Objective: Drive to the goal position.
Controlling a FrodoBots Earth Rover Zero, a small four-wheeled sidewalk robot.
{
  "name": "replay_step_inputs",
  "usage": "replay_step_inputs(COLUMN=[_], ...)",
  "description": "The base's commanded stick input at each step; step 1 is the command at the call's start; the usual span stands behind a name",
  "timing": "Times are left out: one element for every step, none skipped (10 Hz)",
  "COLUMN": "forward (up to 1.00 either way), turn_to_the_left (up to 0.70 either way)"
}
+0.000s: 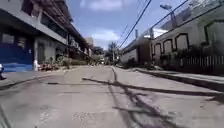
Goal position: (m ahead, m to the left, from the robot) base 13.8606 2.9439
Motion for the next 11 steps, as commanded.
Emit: replay_step_inputs(forward=[1.00,1.00,1.00,1.00,1.00,1.00,1.00,1.00,1.00,1.00,1.00], turn_to_the_left=[-0.28,-0.28,-0.28,-0.02,0.12,0.12,0.12,0.12,0.12,0.12,0.12])
